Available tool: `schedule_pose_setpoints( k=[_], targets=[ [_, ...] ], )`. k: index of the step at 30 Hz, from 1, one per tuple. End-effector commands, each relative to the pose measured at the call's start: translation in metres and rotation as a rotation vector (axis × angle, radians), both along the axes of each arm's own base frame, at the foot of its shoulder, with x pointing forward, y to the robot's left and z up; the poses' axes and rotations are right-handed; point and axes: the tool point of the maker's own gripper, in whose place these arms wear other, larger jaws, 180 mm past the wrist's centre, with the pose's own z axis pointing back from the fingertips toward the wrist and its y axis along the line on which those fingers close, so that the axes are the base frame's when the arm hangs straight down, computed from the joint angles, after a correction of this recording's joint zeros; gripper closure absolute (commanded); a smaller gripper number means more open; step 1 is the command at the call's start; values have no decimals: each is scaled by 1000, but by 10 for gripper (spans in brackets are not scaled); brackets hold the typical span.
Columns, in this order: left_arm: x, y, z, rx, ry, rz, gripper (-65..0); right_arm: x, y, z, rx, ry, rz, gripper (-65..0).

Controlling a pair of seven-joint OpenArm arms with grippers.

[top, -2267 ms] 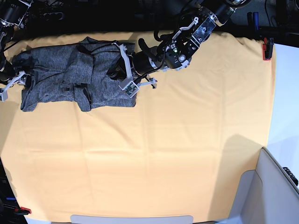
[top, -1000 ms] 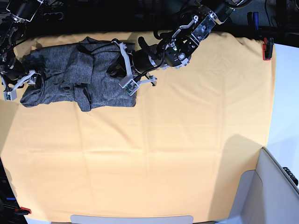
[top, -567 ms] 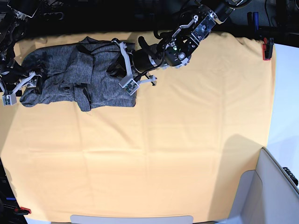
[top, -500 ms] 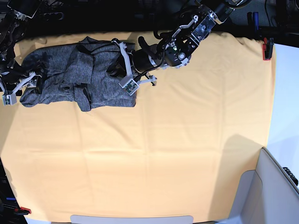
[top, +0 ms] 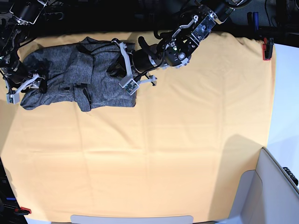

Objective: Fold the T-shirt properly
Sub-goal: 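Grasp the strip end with the right gripper while the left holds, then fold the held end over toward the left gripper with the right gripper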

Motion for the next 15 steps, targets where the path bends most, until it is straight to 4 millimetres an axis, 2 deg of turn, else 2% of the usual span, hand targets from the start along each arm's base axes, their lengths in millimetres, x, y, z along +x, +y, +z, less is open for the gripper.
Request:
schedule_pose_setpoints(
  k=[1, 4, 5, 12, 15],
  targets=[
    [7, -4, 14, -38, -39, 4, -74, -1, 4, -1, -6, 21, 26, -492],
    [7, -4, 14, -38, -39, 4, -74, 1, 16, -5, -7, 34, 69, -482],
    [7, -4, 14, -38, -39, 4, -74, 2, 21, -3, -12, 31, 85, -451],
    [6, -4, 14, -37, -37, 4, -74, -5, 35, 2, -31, 15, 121, -128],
    [6, -4, 14, -37, -37, 4, -74, -8, 35, 3, -39, 17, 125, -47]
  ],
)
